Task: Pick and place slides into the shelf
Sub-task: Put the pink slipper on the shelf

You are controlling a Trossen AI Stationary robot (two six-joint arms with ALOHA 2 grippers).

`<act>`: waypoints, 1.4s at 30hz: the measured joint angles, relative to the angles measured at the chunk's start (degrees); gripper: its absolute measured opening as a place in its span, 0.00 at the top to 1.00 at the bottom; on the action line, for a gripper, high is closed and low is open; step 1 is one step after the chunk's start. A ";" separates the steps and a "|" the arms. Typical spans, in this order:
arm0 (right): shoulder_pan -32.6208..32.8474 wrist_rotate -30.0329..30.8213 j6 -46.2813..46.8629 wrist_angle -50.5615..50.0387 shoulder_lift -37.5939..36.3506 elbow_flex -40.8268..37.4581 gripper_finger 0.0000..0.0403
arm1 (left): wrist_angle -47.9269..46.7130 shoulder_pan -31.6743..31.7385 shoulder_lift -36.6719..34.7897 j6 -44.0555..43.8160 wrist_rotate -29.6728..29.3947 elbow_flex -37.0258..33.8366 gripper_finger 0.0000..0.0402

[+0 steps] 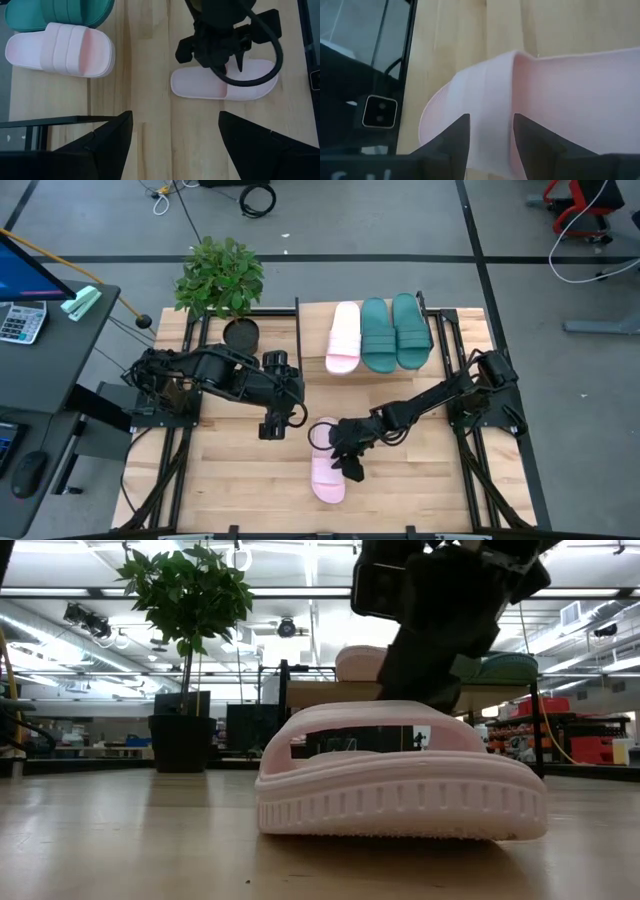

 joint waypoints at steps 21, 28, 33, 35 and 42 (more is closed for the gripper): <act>1.16 -6.66 -0.06 -1.50 -0.02 0.00 0.84 | 0.00 0.00 0.00 0.16 0.00 0.02 0.26; 1.12 -7.82 0.95 -0.47 -0.02 0.00 0.96 | 0.00 0.00 0.00 0.22 0.00 0.02 0.26; 1.12 -7.69 2.09 -0.35 0.02 0.00 0.87 | 0.00 0.00 0.00 0.22 0.00 0.02 0.26; 1.12 -7.69 3.70 0.09 0.41 0.00 0.81 | 0.01 0.00 0.00 0.21 0.00 0.01 0.26; 2.08 -6.83 6.42 3.44 3.13 0.04 0.75 | 0.00 0.00 0.02 0.20 0.00 0.02 0.26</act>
